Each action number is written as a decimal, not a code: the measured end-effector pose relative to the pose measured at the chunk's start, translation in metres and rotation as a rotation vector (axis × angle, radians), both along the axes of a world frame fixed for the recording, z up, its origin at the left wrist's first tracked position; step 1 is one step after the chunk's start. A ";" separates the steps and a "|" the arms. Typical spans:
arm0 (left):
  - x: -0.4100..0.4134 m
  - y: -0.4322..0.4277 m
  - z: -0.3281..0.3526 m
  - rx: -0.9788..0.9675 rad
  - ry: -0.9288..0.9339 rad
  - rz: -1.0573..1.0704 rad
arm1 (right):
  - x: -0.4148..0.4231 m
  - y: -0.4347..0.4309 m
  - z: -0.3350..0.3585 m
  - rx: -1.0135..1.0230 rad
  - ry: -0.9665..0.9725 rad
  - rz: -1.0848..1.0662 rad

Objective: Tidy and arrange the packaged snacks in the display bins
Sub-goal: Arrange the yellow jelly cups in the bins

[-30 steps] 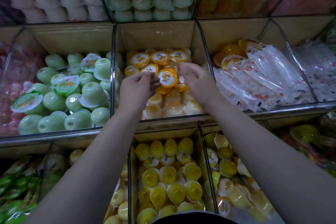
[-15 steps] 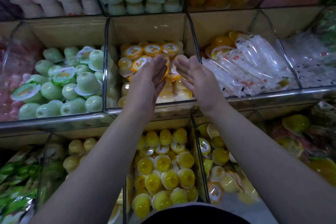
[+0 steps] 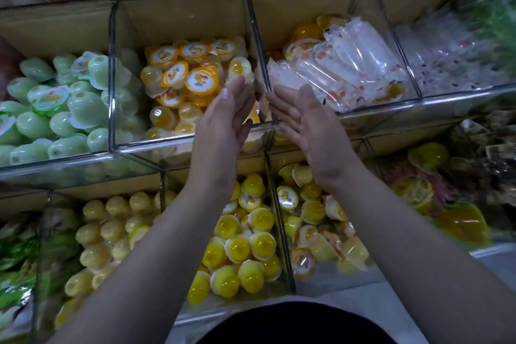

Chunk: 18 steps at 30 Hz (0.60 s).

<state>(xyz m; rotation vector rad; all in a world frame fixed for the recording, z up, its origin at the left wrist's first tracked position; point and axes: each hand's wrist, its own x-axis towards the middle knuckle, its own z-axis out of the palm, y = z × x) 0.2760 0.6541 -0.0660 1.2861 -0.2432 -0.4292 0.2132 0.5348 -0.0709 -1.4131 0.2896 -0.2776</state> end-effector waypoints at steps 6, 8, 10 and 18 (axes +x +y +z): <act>-0.032 -0.012 -0.010 -0.061 0.024 -0.058 | -0.032 -0.022 -0.012 0.072 0.021 0.020; -0.042 -0.015 -0.014 -0.066 0.035 -0.069 | -0.041 -0.028 -0.017 0.070 0.038 0.021; -0.049 -0.020 -0.019 -0.069 0.057 -0.078 | -0.048 -0.034 -0.022 0.070 0.051 0.024; -0.068 -0.043 -0.038 -0.025 0.118 -0.074 | -0.065 -0.057 -0.045 0.105 0.121 0.022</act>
